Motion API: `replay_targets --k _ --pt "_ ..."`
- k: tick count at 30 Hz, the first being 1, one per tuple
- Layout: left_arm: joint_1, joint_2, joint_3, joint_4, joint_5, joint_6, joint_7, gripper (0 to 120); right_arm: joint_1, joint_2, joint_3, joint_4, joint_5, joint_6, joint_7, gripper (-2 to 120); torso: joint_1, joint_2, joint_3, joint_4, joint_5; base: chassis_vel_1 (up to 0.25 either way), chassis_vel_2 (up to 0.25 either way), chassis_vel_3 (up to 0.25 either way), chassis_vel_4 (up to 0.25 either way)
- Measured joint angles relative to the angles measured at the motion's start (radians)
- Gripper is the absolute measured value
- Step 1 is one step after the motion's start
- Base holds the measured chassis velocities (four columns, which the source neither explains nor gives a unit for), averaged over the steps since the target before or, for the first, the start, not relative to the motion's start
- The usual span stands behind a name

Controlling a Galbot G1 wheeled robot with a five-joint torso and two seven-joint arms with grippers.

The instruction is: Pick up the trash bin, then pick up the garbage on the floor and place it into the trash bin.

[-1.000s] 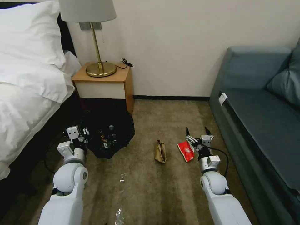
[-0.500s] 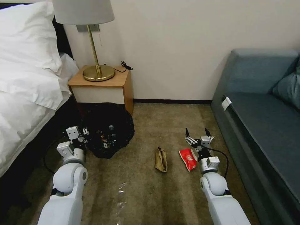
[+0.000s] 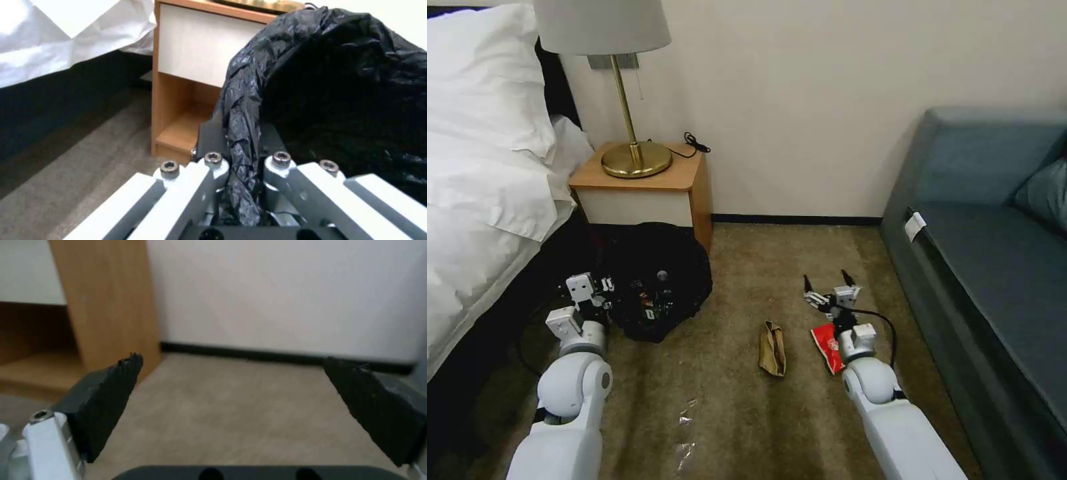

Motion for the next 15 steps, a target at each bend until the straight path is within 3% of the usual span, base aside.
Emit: replay_targets --k 6,9,10,15 --pt "0.002 -0.007 -0.003 0.001 0.006 -0.001 0.0 4 0.038 -0.019 -0.043 -0.031 0.076 -0.043 -0.018 100 0.0 0.0 0.0 0.0001 0.0 0.0 0.0 0.0 0.0" --pt "0.007 -0.018 -0.01 0.009 0.015 -0.004 0.0 4 0.087 -0.047 -0.102 -0.059 0.217 -0.147 -0.068 100 0.0 0.0 0.0 0.0 0.0 0.0 0.0 0.0 0.0" --pt "0.007 -0.018 -0.01 0.009 0.015 -0.004 0.0 4 0.087 -0.047 -0.102 -0.059 0.217 -0.147 -0.068 100 0.0 0.0 0.0 0.0 0.0 0.0 0.0 0.0 0.0" --pt "0.021 -0.04 -0.004 0.001 0.041 -0.004 -0.003 4 0.146 -0.102 -0.206 -0.099 0.332 -0.328 -0.083 100 0.0 0.0 0.0 0.0 0.0001 0.0 0.0 0.0 0.0"
